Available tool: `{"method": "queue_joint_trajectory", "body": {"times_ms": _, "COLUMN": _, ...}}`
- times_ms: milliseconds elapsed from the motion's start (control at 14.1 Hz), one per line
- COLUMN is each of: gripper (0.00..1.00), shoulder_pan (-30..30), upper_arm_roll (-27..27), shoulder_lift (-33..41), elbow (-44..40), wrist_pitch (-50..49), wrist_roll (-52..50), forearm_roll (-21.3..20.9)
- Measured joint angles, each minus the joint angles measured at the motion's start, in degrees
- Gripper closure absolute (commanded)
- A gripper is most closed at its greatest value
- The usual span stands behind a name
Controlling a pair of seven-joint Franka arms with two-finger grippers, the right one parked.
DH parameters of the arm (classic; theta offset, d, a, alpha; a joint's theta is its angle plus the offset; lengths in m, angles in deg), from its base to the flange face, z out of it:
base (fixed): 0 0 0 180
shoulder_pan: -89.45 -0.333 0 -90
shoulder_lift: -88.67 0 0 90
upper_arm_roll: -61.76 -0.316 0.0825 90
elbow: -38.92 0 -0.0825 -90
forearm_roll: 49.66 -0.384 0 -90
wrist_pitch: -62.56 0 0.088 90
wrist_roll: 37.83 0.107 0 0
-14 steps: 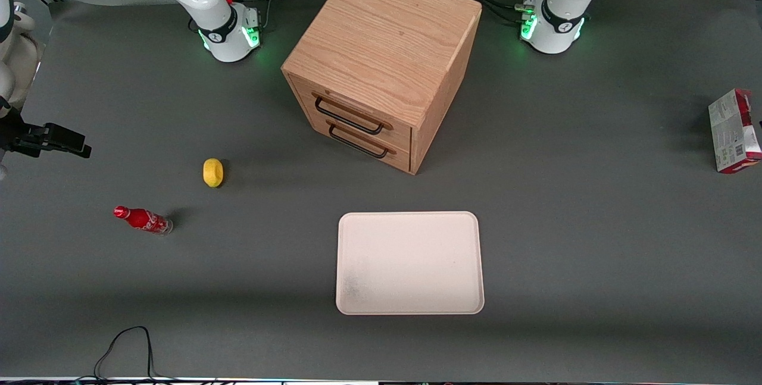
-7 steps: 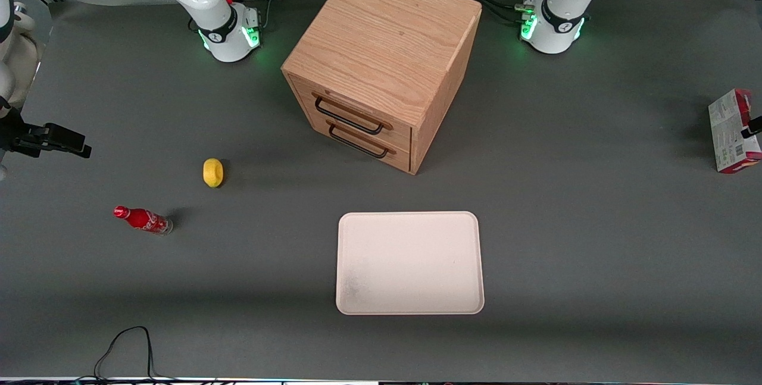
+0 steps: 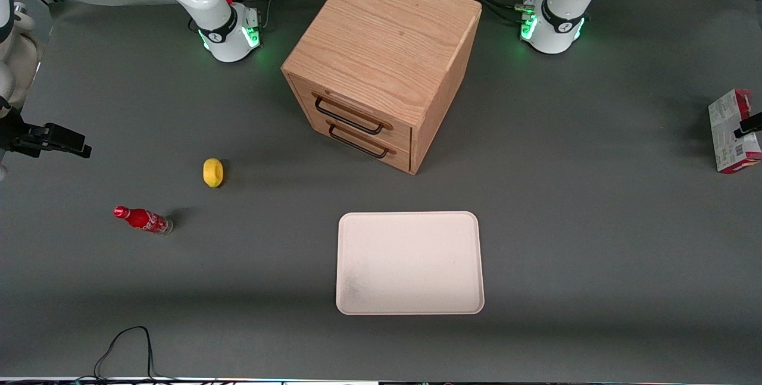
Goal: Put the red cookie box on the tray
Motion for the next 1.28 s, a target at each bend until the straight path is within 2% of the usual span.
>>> {"method": "queue_joint_trajectory", "body": {"times_ms": 498, "gripper": 0.0, "shoulder_pan": -1.65, "upper_arm_roll": 0.02, "shoulder_lift": -0.06, "elbow": 5.82, "wrist_pitch": 8.27, "wrist_roll": 3.03, "forearm_roll": 0.0}}
{"method": "queue_joint_trajectory", "body": {"times_ms": 569, "gripper": 0.06, "shoulder_pan": -1.65, "upper_arm_roll": 0.05, "shoulder_lift": -0.06, "elbow": 5.85, "wrist_pitch": 8.27, "wrist_roll": 3.03, "forearm_roll": 0.0}}
{"method": "queue_joint_trajectory", "body": {"times_ms": 711, "gripper": 0.46, "shoulder_pan": -1.65, "upper_arm_roll": 0.06, "shoulder_lift": -0.05, "elbow": 5.82, "wrist_pitch": 8.29, "wrist_roll": 3.17, "forearm_roll": 0.0}}
{"method": "queue_joint_trajectory", "body": {"times_ms": 853, "gripper": 0.74, "shoulder_pan": -1.66, "upper_arm_roll": 0.04, "shoulder_lift": -0.04, "elbow": 5.75, "wrist_pitch": 8.29, "wrist_roll": 3.36, "forearm_roll": 0.0}}
{"method": "queue_joint_trajectory", "body": {"times_ms": 995, "gripper": 0.96, "shoulder_pan": -1.66, "upper_arm_roll": 0.04, "shoulder_lift": -0.02, "elbow": 5.56, "wrist_pitch": 8.32, "wrist_roll": 3.45, "forearm_roll": -0.03}}
{"method": "queue_joint_trajectory", "body": {"times_ms": 1066, "gripper": 1.0, "shoulder_pan": -1.66, "upper_arm_roll": 0.04, "shoulder_lift": 0.03, "elbow": 5.48, "wrist_pitch": 8.33, "wrist_roll": 3.5, "forearm_roll": -0.05}}
{"method": "queue_joint_trajectory", "body": {"times_ms": 1280, "gripper": 1.0, "shoulder_pan": -1.66, "upper_arm_roll": 0.03, "shoulder_lift": 0.22, "elbow": 5.47, "wrist_pitch": 8.34, "wrist_roll": 3.8, "forearm_roll": -0.08}}
